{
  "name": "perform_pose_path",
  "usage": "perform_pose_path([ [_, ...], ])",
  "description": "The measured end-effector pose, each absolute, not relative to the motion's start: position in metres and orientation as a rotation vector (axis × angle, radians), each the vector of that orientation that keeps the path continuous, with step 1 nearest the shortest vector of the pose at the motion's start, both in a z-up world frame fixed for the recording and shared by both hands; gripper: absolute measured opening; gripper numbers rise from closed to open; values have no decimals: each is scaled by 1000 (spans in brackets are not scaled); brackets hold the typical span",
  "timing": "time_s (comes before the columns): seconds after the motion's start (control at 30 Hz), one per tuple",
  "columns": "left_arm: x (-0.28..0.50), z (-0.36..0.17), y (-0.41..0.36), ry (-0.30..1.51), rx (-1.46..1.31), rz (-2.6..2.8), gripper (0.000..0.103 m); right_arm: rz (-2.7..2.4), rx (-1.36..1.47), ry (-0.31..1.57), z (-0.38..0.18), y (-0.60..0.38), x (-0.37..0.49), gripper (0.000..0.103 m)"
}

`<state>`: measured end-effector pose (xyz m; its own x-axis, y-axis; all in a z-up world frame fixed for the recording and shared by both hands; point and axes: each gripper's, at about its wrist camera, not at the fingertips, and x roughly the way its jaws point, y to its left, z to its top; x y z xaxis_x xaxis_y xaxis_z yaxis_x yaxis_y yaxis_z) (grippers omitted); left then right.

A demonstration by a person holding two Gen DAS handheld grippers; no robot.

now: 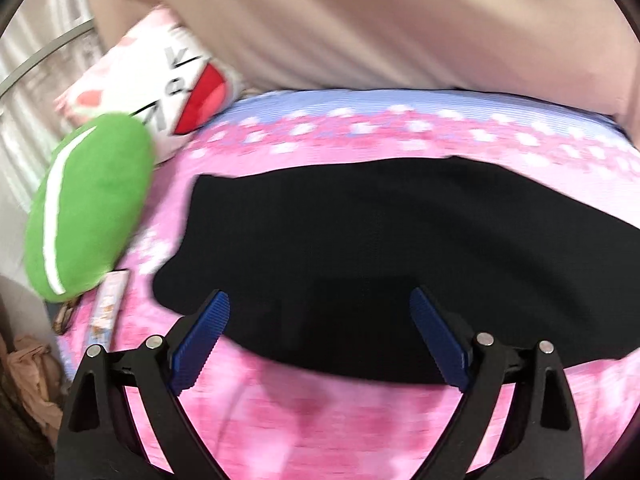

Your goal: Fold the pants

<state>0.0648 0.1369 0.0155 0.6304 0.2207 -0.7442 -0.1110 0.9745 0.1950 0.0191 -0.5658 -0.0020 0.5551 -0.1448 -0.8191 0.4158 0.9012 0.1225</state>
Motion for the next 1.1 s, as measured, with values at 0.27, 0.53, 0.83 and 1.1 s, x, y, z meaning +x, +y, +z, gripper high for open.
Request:
perform_pose_path([
  [0.27, 93, 1, 98, 921, 198, 216, 90, -171, 313, 859, 31, -555, 28, 11],
  [0.53, 106, -47, 134, 1029, 276, 279, 97, -292, 373, 925, -22, -585, 23, 10],
  [0.83, 84, -21, 189, 990, 145, 371, 95, -296, 608, 800, -7, -584, -54, 73],
  [1.1, 92, -35, 186, 1007, 224, 375, 95, -246, 628, 824, -22, -554, -75, 73],
])
